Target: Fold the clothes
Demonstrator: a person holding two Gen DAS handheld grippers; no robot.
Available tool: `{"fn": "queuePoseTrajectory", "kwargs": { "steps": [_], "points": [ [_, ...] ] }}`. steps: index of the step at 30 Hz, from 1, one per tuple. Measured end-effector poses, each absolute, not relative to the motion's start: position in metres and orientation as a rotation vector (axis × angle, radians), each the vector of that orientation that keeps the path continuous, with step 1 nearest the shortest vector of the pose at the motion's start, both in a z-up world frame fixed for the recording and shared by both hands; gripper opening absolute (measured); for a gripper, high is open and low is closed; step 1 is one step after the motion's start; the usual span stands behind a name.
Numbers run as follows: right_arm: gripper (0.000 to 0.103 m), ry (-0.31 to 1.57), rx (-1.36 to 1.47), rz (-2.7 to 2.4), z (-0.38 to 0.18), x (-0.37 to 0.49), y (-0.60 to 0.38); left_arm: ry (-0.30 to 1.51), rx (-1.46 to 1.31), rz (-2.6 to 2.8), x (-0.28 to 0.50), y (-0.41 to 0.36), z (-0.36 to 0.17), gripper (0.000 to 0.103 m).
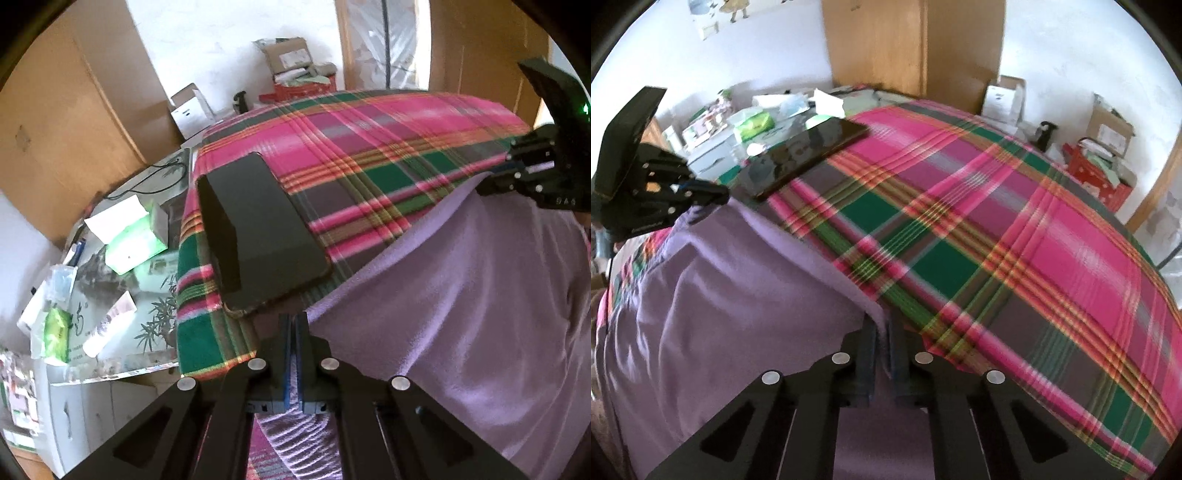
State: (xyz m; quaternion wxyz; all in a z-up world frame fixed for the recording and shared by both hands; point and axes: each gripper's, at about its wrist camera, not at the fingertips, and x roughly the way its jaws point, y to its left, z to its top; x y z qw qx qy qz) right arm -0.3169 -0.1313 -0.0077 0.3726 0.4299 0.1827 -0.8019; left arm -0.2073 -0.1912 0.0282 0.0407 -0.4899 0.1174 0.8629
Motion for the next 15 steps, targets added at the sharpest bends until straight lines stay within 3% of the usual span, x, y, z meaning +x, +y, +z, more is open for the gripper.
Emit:
{"fn": "queuePoseTrajectory", "kwargs": {
  "steps": [11, 15],
  "points": [
    [0.008, 0.461, 1.128, -2.099, -0.012, -0.318, -0.132, 0.297, -1.501, 2.637, -0.205, -0.192, 0.024, 0.005],
    [0.017, 0.487, 1.12, -2.108, -0.01, -0.315, -0.132, 0.241, -1.451, 2.592, -0.198, -0.197, 0.03, 0.02]
  ]
}}
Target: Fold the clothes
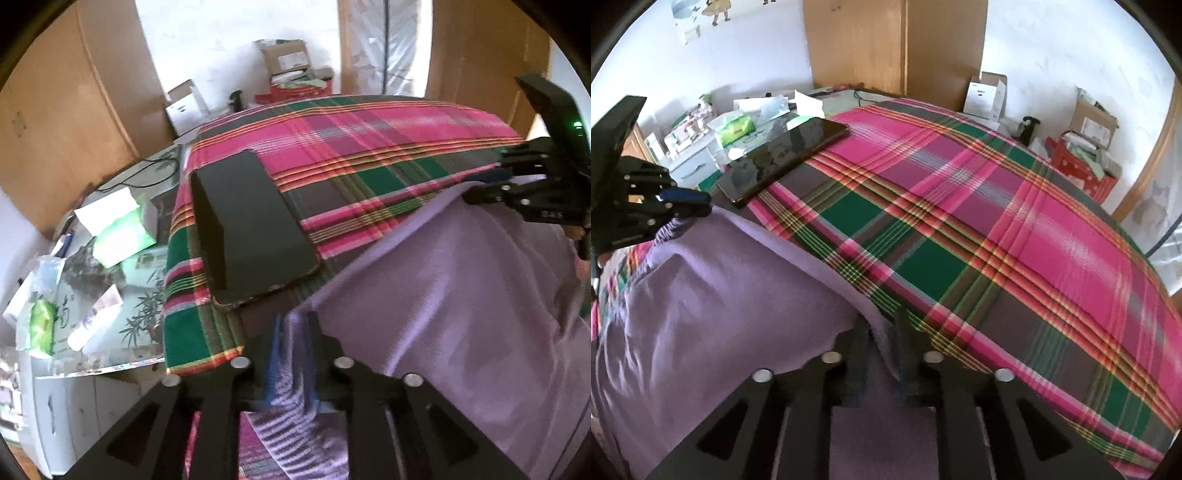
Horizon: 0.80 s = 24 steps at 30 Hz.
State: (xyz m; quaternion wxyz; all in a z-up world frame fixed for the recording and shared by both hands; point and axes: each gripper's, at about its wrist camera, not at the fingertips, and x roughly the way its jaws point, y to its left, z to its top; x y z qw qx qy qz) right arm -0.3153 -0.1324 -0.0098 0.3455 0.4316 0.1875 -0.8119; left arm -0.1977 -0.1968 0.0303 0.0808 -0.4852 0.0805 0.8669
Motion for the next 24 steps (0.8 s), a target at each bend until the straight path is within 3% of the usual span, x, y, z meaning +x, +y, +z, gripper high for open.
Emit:
{"fn": "queuePoseTrajectory", "kwargs": {
  "steps": [3, 8, 24],
  "points": [
    [0.021, 0.48, 1.101, -2.102, -0.007, -0.313, -0.128, 0.135, -1.407, 2.562, -0.193, -0.206, 0.037, 0.034],
    [0.027, 0.477, 1.094, -2.099, -0.009, -0.312, -0.126, 0.124, -1.451, 2.578, -0.199, -0.21, 0.031, 0.034],
    [0.032, 0.444, 1.071, -2.063, -0.016, -0.316, -0.143, 0.18, -1.445, 2.507, -0.201, -0.205, 0.015, 0.034]
  ]
}}
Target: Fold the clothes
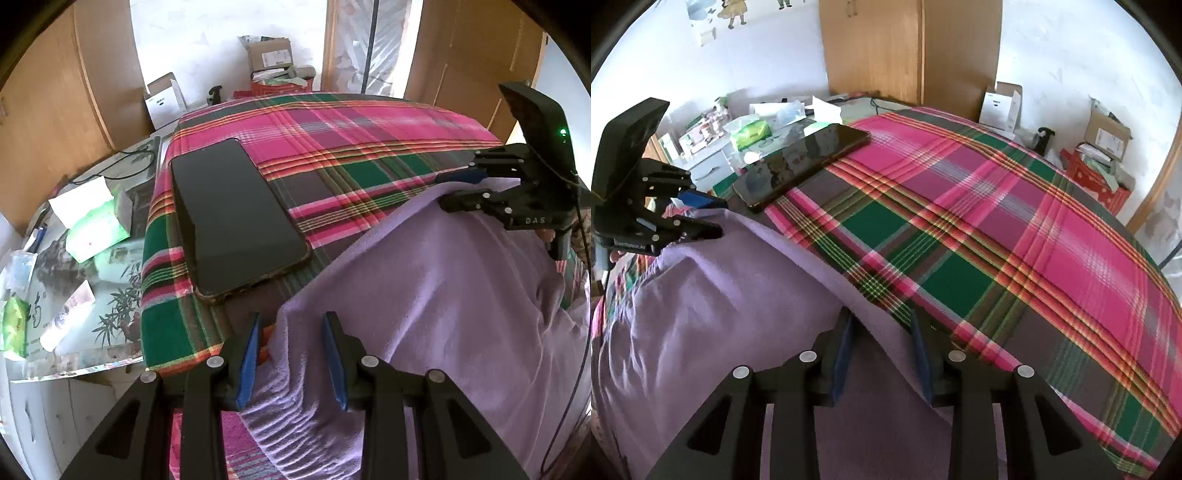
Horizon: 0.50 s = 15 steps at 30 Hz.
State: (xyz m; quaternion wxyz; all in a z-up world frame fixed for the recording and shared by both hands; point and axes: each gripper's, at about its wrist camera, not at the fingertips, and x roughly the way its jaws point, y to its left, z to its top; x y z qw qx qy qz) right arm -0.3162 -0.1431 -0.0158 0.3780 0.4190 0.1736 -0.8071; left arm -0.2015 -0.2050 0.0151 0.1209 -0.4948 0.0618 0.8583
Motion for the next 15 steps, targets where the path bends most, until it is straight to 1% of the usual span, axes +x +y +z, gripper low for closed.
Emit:
{"fn": "queuePoseTrajectory", "kwargs": {
  "steps": [2, 3, 6, 12, 15],
  "points": [
    [0.033, 0.431, 1.071, -2.065, -0.0165, -0.3169, -0.142, 0.192, -1.437, 2.507, -0.2012, -0.2046, 0.0149, 0.034],
    [0.033, 0.429, 1.071, -2.067, -0.0166, -0.3168, -0.1421, 0.202, -1.436, 2.509, -0.2021, -0.2048, 0.0151, 0.036],
    [0.033, 0.43, 1.067, -2.072, -0.017, -0.3161, -0.1429, 0.198, -1.447, 2.535, -0.2039, -0.208, 0.0146, 0.049],
    [0.035, 0.416, 1.06, -2.078, -0.0183, -0.316, -0.1416, 0.184, -1.428, 2.554, -0.2009, -0.2087, 0.0137, 0.048],
    [0.038, 0.425, 1.05, -2.092, -0.0187, -0.315, -0.1414, 0.18, -1.421, 2.567, -0.1987, -0.2079, 0.0138, 0.047]
  ]
}}
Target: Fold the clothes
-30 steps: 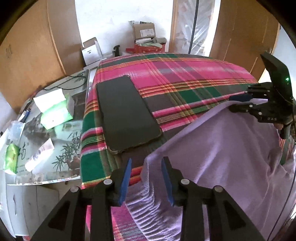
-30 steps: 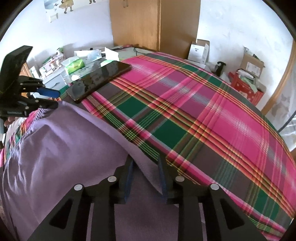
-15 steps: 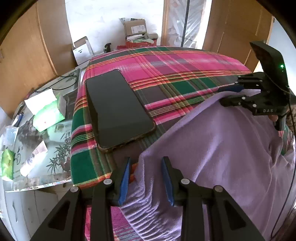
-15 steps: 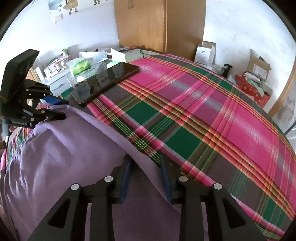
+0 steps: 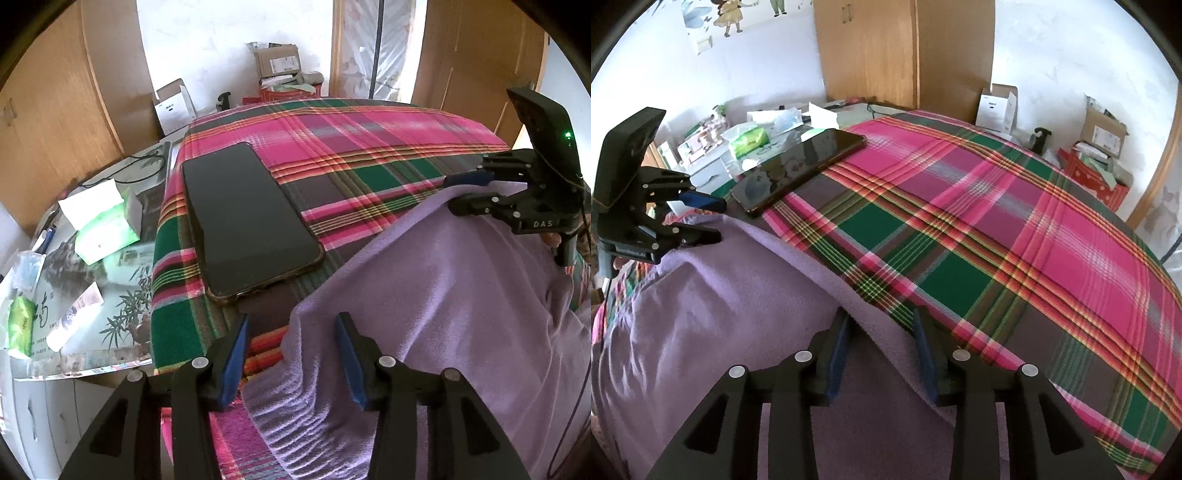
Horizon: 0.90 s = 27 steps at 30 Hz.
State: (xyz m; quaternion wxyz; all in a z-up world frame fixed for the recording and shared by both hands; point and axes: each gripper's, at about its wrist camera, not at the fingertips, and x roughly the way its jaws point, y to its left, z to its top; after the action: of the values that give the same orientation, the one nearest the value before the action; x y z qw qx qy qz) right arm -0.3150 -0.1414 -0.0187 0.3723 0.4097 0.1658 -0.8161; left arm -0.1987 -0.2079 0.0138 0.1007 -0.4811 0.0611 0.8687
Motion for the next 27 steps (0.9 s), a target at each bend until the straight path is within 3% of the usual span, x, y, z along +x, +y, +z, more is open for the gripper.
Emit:
{"fn": "queuePoseTrajectory", "kwargs": {
  "steps": [4, 16, 24, 27],
  "points": [
    [0.039, 0.412, 1.052, -2.1, -0.019, -0.316, -0.14, 0.182, -1.416, 2.607, -0.197, -0.204, 0.014, 0.045],
    [0.039, 0.393, 1.055, -2.126, -0.019, -0.315, -0.14, 0.193, -1.344, 2.641, -0.193, -0.197, 0.013, 0.028],
    [0.039, 0.402, 1.056, -2.136, -0.019, -0.315, -0.141, 0.254, -1.314, 2.617, -0.192, -0.188, 0.013, 0.01],
    [0.039, 0.408, 1.054, -2.138, -0.019, -0.314, -0.142, 0.26, -1.309, 2.617, -0.192, -0.187, 0.013, 0.009]
  ]
}}
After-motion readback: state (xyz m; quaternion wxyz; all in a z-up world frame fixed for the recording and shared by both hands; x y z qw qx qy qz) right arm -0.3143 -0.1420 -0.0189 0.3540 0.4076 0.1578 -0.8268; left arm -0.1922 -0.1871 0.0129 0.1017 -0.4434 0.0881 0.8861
